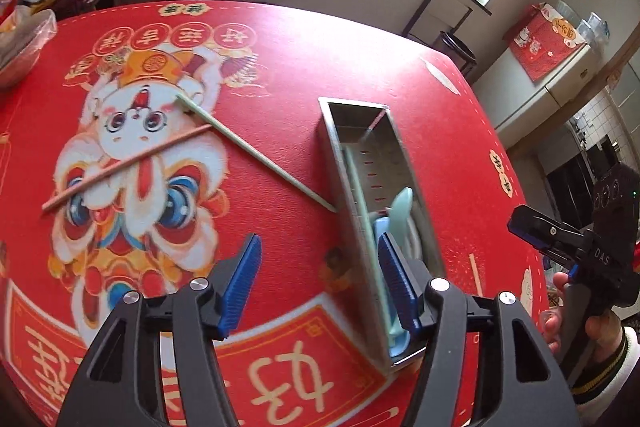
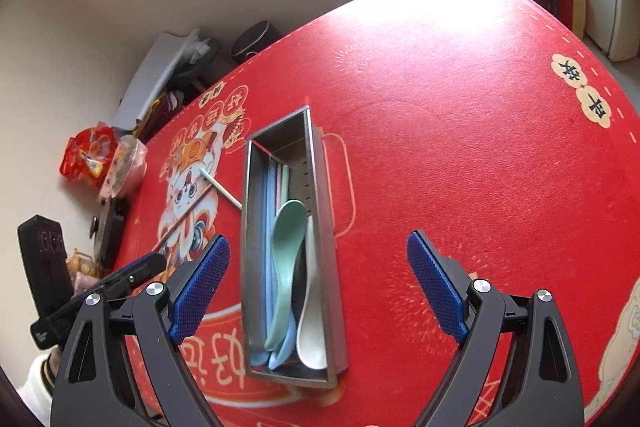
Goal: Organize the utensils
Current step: 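Move the open left tool to the pink chopstick and close on it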
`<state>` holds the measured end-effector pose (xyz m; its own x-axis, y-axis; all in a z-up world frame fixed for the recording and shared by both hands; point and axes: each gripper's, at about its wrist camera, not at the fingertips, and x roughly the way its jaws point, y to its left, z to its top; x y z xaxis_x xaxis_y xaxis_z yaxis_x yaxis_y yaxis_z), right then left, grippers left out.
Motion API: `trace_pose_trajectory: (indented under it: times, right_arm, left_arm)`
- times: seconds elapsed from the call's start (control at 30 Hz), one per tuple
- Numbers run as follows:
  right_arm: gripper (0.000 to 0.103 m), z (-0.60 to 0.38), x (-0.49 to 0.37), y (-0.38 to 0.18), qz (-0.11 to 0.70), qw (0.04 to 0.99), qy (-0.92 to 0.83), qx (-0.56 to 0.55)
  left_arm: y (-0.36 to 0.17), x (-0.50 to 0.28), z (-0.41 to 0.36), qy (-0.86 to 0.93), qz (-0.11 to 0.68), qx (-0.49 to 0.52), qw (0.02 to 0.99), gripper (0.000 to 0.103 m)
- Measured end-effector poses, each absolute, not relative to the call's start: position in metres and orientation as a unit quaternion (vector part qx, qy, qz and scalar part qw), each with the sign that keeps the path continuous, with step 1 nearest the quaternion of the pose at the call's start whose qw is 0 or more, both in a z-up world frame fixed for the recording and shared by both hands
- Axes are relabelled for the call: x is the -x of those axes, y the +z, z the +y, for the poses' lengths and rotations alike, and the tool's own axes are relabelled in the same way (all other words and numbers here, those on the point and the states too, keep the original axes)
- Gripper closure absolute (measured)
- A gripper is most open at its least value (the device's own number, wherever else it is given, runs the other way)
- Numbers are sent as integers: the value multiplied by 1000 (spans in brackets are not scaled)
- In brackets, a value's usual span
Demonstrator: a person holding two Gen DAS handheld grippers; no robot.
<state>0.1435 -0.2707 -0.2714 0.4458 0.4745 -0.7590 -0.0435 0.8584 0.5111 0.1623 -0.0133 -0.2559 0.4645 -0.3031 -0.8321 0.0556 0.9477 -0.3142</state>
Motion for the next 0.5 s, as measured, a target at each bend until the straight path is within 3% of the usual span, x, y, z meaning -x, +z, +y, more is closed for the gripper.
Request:
trace_pose_trajectory:
  times: [0.23,0.5]
  right_arm:
    - [15,-234,-145,-266,502,825,168,-199]
    - [15,-212,-145,-265,507,829,141,-190]
  left_arm:
    - [-262,-173,69,-79,500,95,857,44]
    - [-300,-210,109,-103,515,-36,850,46]
